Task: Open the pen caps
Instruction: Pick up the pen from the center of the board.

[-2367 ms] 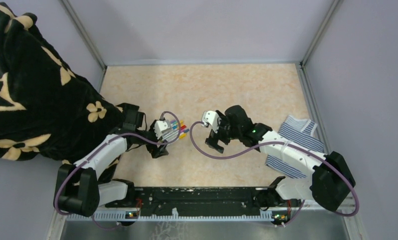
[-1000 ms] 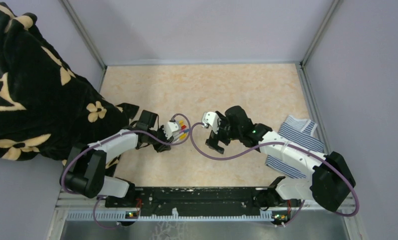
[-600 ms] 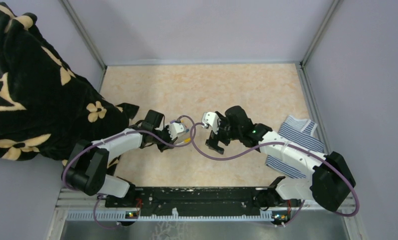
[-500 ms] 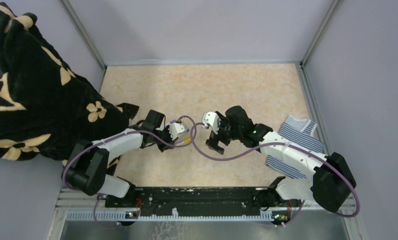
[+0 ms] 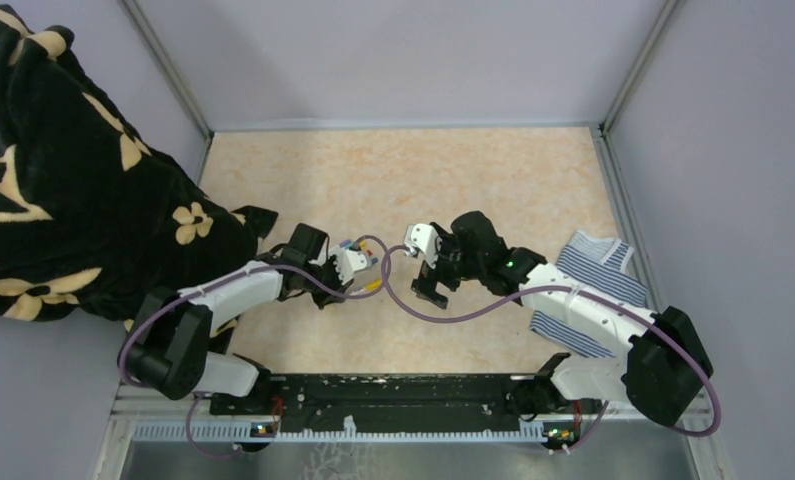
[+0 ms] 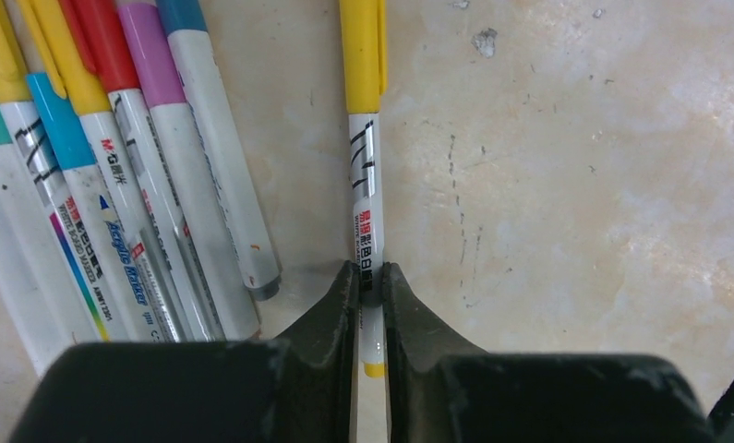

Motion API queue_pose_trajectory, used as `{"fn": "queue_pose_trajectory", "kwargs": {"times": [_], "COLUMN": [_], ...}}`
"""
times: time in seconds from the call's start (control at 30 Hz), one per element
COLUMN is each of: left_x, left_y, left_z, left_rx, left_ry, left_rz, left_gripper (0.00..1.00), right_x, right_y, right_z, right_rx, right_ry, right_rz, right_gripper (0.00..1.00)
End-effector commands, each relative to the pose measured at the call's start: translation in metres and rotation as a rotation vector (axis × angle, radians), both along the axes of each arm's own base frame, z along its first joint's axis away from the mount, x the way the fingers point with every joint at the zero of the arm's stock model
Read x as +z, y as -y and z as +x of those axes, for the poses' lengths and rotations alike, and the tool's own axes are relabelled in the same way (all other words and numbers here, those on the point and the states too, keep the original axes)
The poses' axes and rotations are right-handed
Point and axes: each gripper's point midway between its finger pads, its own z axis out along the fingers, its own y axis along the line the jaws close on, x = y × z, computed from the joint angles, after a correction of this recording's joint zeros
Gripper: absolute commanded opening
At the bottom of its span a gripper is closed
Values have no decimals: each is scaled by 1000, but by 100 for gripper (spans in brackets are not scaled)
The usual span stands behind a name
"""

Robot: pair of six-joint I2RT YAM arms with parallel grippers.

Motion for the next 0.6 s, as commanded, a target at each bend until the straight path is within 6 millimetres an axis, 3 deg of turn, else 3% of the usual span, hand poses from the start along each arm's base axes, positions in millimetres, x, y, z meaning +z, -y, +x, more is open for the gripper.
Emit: {"fn": "queue_pose_trajectory", "kwargs": {"times": [0.0, 0.57], "left_x": [3, 53], "left_y": [-6, 15], "left_z": [-15, -16], "left_rx": [-8, -92], "left_ry": [-21, 67], "left_rz": [17, -125], "left_gripper": [0, 0], "right_x": [21, 36], "right_y": [-7, -11], "right_z": [0, -7], "right_rx": [25, 52], "right_ry": [42, 28], "right_rz": [57, 97], "right_gripper": [99, 99]}}
